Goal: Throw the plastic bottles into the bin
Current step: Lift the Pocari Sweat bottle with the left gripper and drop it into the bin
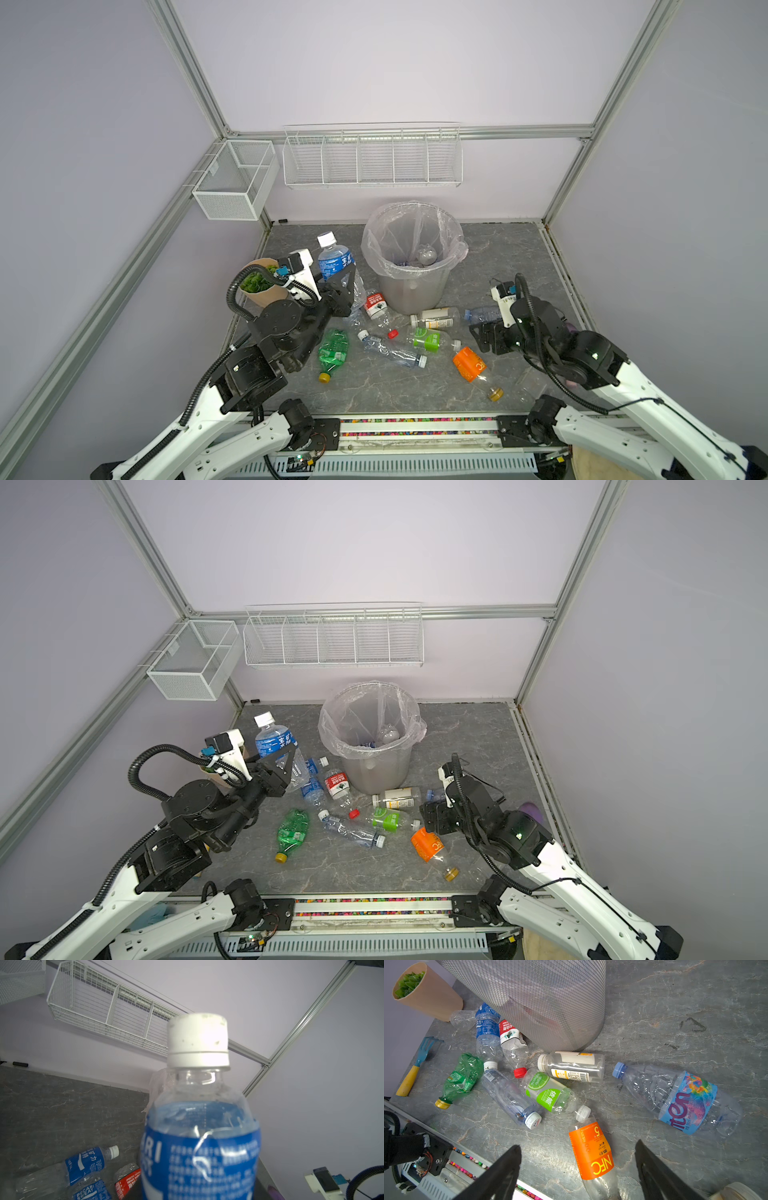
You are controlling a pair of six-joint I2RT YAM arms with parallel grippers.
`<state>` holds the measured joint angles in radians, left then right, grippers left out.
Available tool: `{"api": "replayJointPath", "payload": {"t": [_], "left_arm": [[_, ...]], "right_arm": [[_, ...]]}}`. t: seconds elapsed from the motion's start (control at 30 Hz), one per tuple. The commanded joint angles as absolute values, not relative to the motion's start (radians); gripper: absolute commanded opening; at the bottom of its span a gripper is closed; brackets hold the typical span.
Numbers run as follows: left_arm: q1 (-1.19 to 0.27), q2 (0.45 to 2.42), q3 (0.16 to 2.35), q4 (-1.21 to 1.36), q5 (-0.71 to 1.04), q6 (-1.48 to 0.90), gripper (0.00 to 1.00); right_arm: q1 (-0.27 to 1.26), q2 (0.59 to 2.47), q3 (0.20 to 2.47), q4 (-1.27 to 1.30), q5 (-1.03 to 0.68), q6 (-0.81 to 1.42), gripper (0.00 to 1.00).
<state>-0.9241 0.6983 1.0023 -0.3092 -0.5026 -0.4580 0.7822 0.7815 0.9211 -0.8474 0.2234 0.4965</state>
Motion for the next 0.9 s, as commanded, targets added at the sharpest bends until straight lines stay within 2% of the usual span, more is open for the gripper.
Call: {"api": "replayJointPath", "payload": {"t": [0.0,0.37,0.5,0.6,0.63,0.67,0.7,0.73,0.8,0.87], "left_arm": [[-0.929,0.703,1.026,-0.171,-0.530,-0.352,0.22],[-0.928,0.856,1.100,0.002,-0.521,-0.262,0.23],[-0.926,0.984,1.210,-0.026,-0.487,-0.229,0.23],[-0.871,1.131,1.373,-0.174,-0.400,-0.244,0.23],[-0.825,1.205,1.460,-0.272,-0.337,-0.288,0.31],[-0.783,1.284,1.576,-0.410,-0.277,-0.326,0.55],[-0.765,1.347,1.679,-0.532,-0.247,-0.343,0.83],[-0.769,1.411,1.798,-0.651,-0.239,-0.328,1.00],[-0.818,1.449,1.901,-0.763,-0.295,-0.299,1.00],[-0.858,1.383,1.848,-0.712,-0.329,-0.287,1.00]], "right_arm": [[0.781,0.772,0.904,-0.830,0.230,0.515,0.88],[0.782,0.769,0.927,-0.842,0.216,0.515,0.88],[0.781,0.768,0.936,-0.844,0.219,0.517,0.88],[0.781,0.769,0.946,-0.844,0.213,0.518,0.88],[0.782,0.770,0.950,-0.846,0.211,0.516,0.88],[0.781,0.773,0.958,-0.850,0.208,0.517,0.88],[0.783,0.770,0.964,-0.857,0.207,0.515,0.88],[0.783,0.769,0.972,-0.867,0.206,0.515,0.88],[0.783,0.757,0.980,-0.891,0.214,0.513,0.88],[0.783,0.730,0.973,-0.909,0.229,0.513,0.88]]}}
